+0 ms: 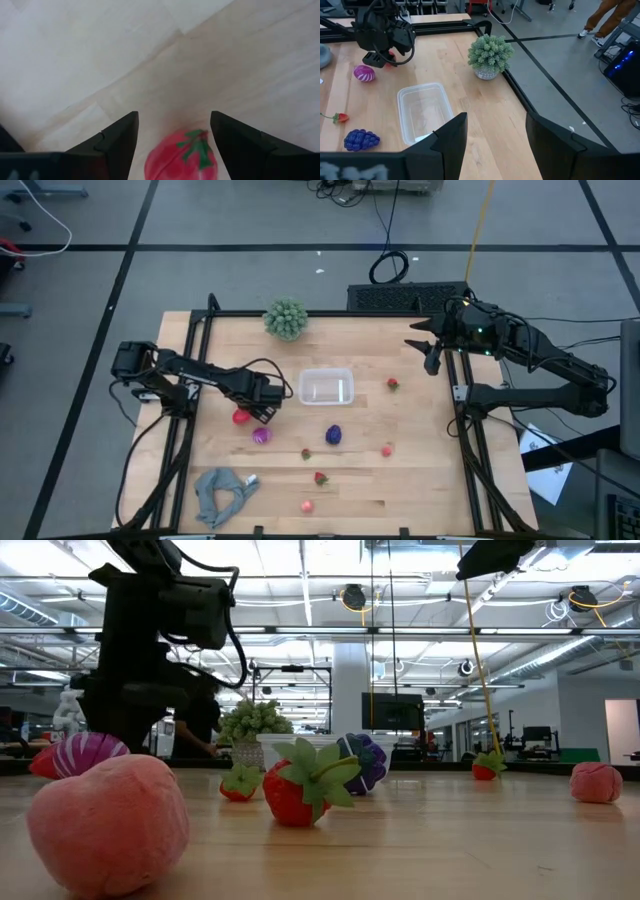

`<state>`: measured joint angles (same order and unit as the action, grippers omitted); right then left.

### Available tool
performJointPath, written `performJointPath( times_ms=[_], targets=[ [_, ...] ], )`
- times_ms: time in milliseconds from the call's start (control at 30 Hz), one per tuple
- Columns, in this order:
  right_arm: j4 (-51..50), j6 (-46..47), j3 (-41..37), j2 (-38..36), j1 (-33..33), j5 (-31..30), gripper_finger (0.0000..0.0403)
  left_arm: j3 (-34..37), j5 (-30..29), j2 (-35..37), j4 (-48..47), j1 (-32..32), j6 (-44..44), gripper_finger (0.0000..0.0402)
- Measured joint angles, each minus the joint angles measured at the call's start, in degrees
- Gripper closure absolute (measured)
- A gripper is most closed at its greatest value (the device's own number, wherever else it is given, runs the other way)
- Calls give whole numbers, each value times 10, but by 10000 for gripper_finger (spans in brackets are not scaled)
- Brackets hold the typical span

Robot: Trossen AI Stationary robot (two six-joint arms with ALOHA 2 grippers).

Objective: Pick and placing Produce into tupperware
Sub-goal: Put the dragon fruit into the bin

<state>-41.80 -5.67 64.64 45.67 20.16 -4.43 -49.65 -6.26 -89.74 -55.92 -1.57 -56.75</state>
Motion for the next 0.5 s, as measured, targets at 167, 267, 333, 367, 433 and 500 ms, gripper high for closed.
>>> performJointPath(
  times_ms=[167, 267, 333, 367, 433, 500],
  targets=[
    [2, -2, 0, 0, 0, 0, 209, -1, 3, 25, 2, -13, -7, 147],
    [4, -5, 0, 0, 0, 0, 209, -1, 3, 40, -4, -25, -15, 147],
    [4, -4, 0, 0, 0, 0, 209, -1, 3, 42, -7, -34, -25, 146],
    [4, -4, 0, 0, 0, 0, 209, -1, 3, 41, -9, -40, -30, 146],
    [4, -4, 0, 0, 0, 0, 209, -1, 4, 40, -14, -51, -38, 146],
    [4, -1, 0, 0, 0, 0, 209, -1, 5, 36, -12, -59, -38, 146]
  ],
)
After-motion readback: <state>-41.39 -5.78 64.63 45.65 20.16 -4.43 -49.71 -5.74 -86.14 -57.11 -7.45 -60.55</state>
